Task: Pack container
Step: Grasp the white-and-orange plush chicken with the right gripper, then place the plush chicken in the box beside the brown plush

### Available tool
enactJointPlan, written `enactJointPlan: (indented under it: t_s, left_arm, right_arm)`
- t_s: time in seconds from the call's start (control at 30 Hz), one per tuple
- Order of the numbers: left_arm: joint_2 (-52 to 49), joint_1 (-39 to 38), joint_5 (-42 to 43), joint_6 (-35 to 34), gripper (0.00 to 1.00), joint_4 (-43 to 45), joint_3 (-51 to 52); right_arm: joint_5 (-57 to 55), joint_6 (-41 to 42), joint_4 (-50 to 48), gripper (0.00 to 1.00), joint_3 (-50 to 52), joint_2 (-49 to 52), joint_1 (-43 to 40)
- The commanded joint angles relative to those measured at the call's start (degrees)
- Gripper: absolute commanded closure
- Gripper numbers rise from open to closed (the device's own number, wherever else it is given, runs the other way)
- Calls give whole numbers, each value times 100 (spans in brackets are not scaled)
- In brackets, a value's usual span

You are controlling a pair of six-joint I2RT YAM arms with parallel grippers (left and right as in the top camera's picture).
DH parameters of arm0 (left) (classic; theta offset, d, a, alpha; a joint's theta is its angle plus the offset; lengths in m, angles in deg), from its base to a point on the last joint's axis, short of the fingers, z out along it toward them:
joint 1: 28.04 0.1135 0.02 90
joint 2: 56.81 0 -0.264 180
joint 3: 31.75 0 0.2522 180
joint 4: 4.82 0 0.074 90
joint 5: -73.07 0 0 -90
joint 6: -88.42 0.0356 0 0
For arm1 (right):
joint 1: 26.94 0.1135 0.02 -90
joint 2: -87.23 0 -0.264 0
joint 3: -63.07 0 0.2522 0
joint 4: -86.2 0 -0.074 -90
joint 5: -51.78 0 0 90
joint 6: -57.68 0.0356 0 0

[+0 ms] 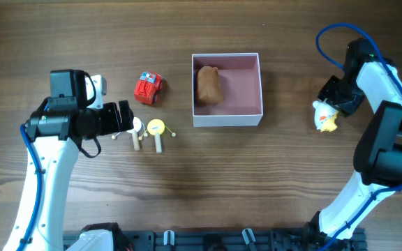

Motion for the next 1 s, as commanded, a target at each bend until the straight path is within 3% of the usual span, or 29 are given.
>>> enactJointPlan:
  t_s: [0.0, 0.07, 0.27, 0.5, 0.73, 0.97]
  left_arm:
    - [-22, 37, -11, -59, 0, 2, -103]
    - [-22, 35, -11, -59, 0, 2, -103]
    - [-22, 37, -11, -59, 0, 2, -103]
    - [-22, 37, -11, -59, 0, 2, -103]
    - [-22, 37, -11, -59, 0, 2, -103]
    - [-22, 37, -11, -59, 0, 2, -103]
  right_arm:
    - [297, 33, 118, 69, -85, -256, 17]
    - [472, 31, 238, 73, -168, -527, 70]
    - [1080, -160, 398, 70, -223, -1829, 581]
    - [1414, -599, 17, 75, -223, -2977, 2033]
    - [815, -734, -656, 68, -144, -2315, 3213]
    - [608, -800, -1259, 66, -146, -855, 3364]
